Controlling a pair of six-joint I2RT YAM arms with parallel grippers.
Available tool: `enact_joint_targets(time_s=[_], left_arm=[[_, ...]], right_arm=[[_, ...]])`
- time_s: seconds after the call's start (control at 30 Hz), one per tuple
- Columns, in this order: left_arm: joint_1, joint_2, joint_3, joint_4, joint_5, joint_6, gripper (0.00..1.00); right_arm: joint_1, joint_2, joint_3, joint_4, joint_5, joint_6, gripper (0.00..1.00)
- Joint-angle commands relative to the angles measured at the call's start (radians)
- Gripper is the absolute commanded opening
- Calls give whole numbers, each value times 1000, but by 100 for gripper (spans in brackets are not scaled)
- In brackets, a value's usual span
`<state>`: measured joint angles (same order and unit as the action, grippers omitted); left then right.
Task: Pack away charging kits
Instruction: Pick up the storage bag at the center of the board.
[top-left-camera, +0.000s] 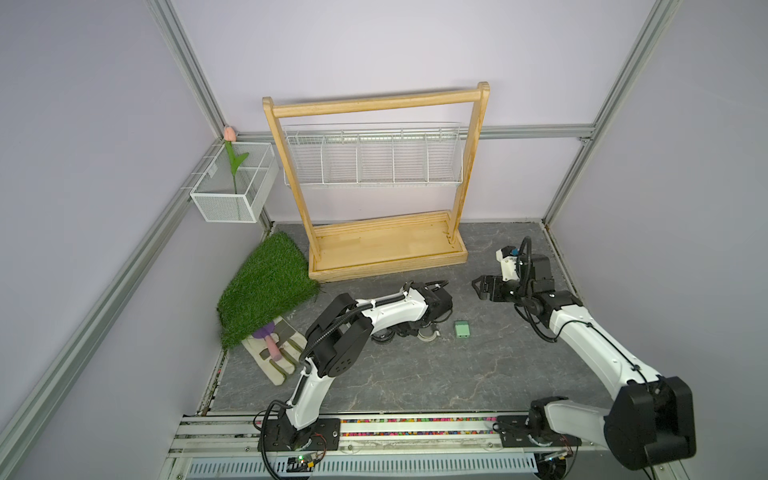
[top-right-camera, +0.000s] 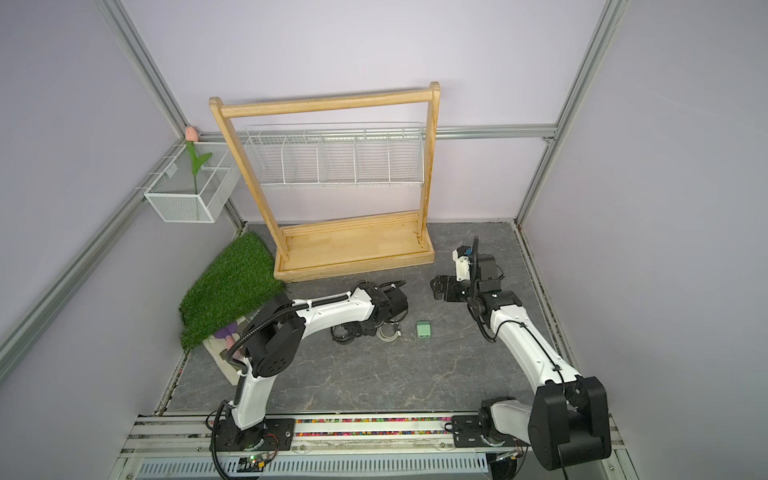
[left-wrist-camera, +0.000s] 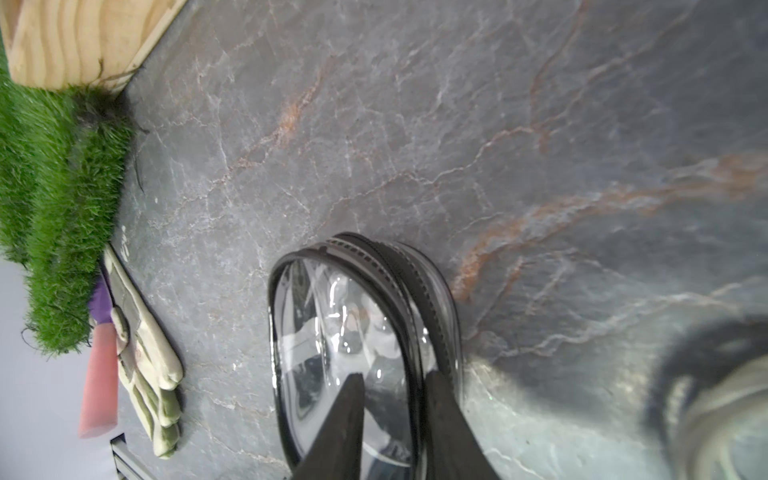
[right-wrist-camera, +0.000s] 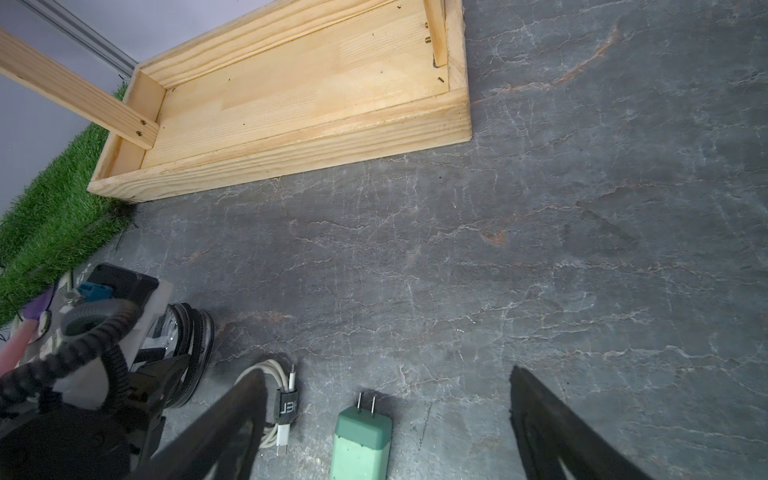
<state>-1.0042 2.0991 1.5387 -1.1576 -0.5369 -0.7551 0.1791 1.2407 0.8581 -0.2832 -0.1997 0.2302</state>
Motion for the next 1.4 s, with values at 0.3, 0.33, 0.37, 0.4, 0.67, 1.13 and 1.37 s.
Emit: enact_joint_targets(time_s=[0.3, 0.33, 0.37, 0.4, 0.67, 1.13, 1.37], left_arm=[[1, -50, -24, -29, -34, -25, 0], [1, -55, -24, -32, -31, -22, 0], [1, -62, -22, -35, -24, -19, 0], [1, -71, -22, -40, -19, -14, 0], [28, -164, -68, -14, 40, 7, 0], [59, -314, -200, 89, 110, 10, 0], [62, -358, -226, 104, 118, 2, 0]], right_arm=[[-1, -4, -18, 34, -30, 14, 95], [0, -4, -15, 28, -40, 16, 95], [2, -6, -14, 19, -56, 19, 96], [6, -10, -14, 11, -70, 24, 97], [179, 13, -20, -104, -98, 88, 73], [469, 233, -1, -148, 49, 196, 51], [476, 353, 66, -110, 67, 201, 51]])
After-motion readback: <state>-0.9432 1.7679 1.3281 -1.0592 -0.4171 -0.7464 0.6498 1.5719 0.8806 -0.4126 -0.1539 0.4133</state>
